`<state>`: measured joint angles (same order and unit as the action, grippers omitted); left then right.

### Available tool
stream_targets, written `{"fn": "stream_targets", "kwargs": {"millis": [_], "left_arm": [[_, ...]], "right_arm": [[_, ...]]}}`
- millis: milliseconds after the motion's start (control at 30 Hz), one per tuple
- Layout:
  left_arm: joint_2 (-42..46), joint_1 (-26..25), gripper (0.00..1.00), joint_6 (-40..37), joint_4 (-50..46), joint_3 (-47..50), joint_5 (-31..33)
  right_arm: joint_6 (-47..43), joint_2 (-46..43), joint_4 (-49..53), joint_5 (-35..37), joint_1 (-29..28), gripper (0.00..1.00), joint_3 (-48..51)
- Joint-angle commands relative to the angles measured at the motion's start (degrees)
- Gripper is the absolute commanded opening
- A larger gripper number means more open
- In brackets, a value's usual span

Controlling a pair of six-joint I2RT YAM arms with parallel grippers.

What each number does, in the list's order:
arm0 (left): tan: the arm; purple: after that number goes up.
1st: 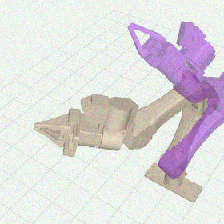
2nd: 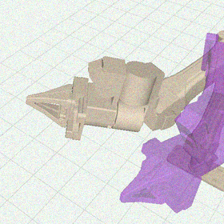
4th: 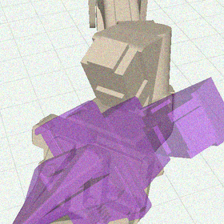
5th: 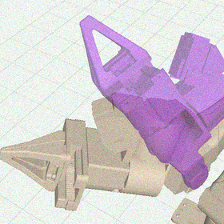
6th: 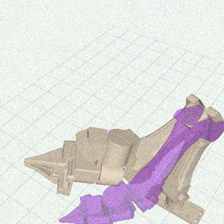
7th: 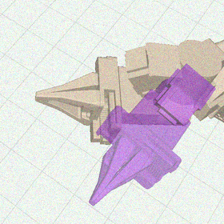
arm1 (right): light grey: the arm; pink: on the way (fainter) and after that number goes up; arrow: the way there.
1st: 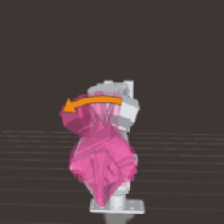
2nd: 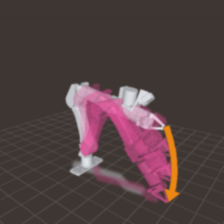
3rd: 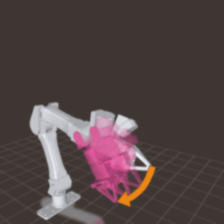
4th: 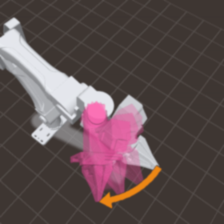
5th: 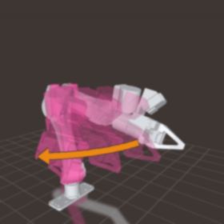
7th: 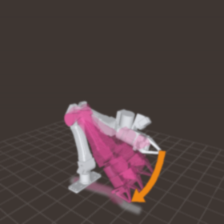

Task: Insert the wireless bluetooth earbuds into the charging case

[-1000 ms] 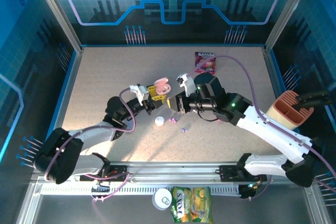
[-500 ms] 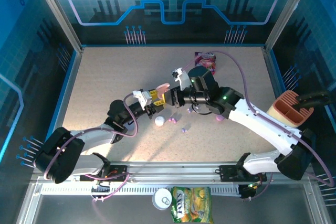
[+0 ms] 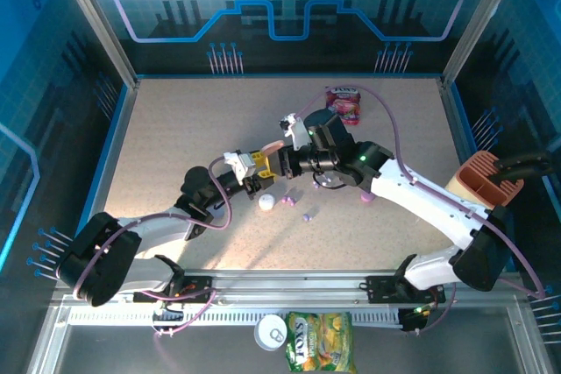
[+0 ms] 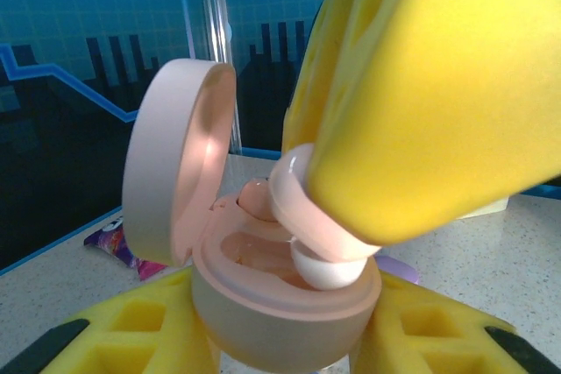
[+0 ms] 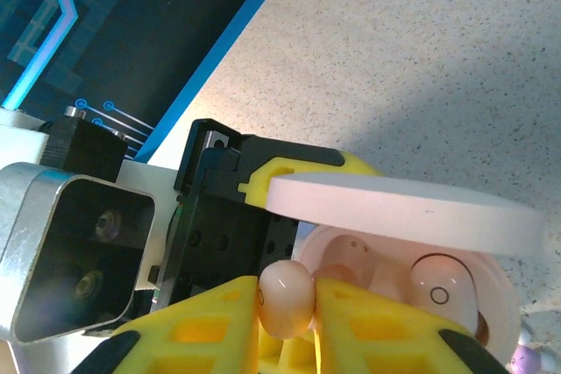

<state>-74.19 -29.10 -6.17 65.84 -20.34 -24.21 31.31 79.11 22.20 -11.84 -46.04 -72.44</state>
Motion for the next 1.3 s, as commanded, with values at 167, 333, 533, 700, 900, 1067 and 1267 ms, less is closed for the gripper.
{"fn": "stream_targets", "kwargs": {"millis": [167,333,533,700,900,1067,1267], "left_arm": [[-0.2,-0.6,0.37,-0.1,3.1,0.1,0.1],[-0.2,-0.6,0.37,0.3,3.1,-0.1,0.0],[-0.6,-0.6,0.37,0.7,2.7,-0.1,0.1],[-1.5,-0.5,0.37,0.8,3.5,0.0,-0.2],[-3.0,-0.6,0.37,-0.1,3.3,0.0,-1.4],[-3.1,-0.6,0.37,-0.8,3.4,0.1,-2.5],[-2.0,-0.8,0.37,-0.8,3.2,0.3,-2.5]], "right_arm": [[0.2,1.1,1.6,4.6,0.5,0.27,-1.3],[0.2,1.5,1.9,4.0,0.6,0.29,-1.5],[0.1,-1.5,0.9,3.9,0.6,0.39,-1.4],[-0.1,-4.5,-1.4,0.9,0.6,0.45,-0.7],[-1.6,-5.7,-0.5,-1.7,0.8,0.42,-3.3],[-2.5,-1.9,4.4,-0.3,2.5,0.39,-8.1],[-4.5,5.4,10.5,0.5,3.1,0.39,-14.7]]}}
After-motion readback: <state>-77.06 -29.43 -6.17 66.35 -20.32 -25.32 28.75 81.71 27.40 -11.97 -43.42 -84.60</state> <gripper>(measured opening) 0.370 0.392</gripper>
